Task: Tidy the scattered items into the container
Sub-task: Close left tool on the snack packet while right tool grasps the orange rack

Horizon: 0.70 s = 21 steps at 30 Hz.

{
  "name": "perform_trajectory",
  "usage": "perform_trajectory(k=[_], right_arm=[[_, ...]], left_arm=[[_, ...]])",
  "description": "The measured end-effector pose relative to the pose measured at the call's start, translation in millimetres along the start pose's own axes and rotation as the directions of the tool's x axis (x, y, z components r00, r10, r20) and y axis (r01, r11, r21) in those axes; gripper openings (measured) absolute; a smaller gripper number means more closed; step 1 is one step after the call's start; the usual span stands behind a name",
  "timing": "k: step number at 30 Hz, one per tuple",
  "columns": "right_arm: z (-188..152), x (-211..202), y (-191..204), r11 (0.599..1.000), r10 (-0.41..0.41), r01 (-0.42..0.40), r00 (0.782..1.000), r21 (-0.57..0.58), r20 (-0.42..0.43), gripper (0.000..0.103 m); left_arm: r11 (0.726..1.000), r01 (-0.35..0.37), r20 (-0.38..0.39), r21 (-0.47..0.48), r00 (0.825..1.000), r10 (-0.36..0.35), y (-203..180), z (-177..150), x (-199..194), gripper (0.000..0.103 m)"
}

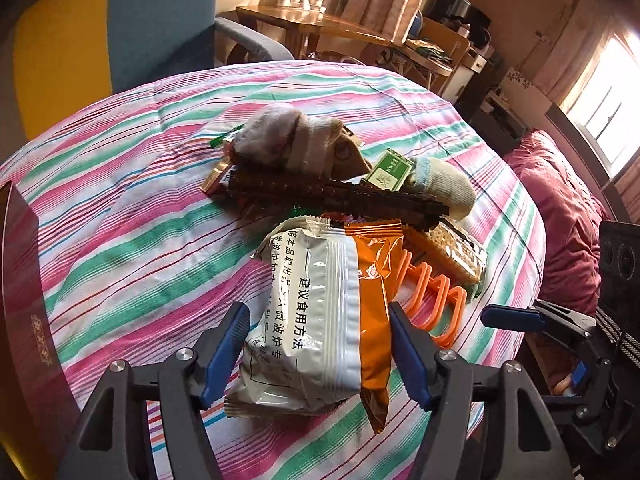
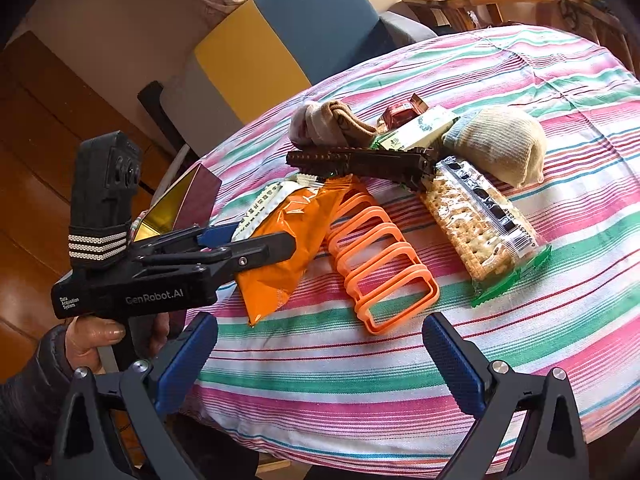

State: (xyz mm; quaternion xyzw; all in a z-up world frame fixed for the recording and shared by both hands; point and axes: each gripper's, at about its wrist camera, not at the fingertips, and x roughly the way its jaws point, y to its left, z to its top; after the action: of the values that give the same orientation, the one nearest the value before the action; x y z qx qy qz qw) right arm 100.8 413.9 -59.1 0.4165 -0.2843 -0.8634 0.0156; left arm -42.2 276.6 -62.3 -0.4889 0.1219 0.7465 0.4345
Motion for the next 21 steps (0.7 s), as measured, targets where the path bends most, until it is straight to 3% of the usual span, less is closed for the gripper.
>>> perform_trajectory(k=[5,9,14,21], right_arm=[[5,2,11,0.994,-0.049,0.048,0.999,-0.094,-0.010,0.102],[13,13,25,0.971,-0.110,0.103,0.994,-0.214,-0.020,0.081],[30,38,33,0.921,-0.205,0.181,0.978,-0.346,-0.035,0.080],[39,71,26,0.876,-0.282,0.204,0.952,-0.437,-0.121,0.078]], left_arm=[[0.994,-0.034,0.021,-0.103,0.999,0.036,13,-23,-19,0.068],[0.985,-0.042,0.032,-0.168,0.998,0.048,20,-42,-34,0.069],[0.974,-0.022,0.049,-0.224,0.998,0.034,27,-60,-42,0.069],[0.976,-0.020,0.054,-0.217,0.998,0.032,25,-63,-42,0.070]])
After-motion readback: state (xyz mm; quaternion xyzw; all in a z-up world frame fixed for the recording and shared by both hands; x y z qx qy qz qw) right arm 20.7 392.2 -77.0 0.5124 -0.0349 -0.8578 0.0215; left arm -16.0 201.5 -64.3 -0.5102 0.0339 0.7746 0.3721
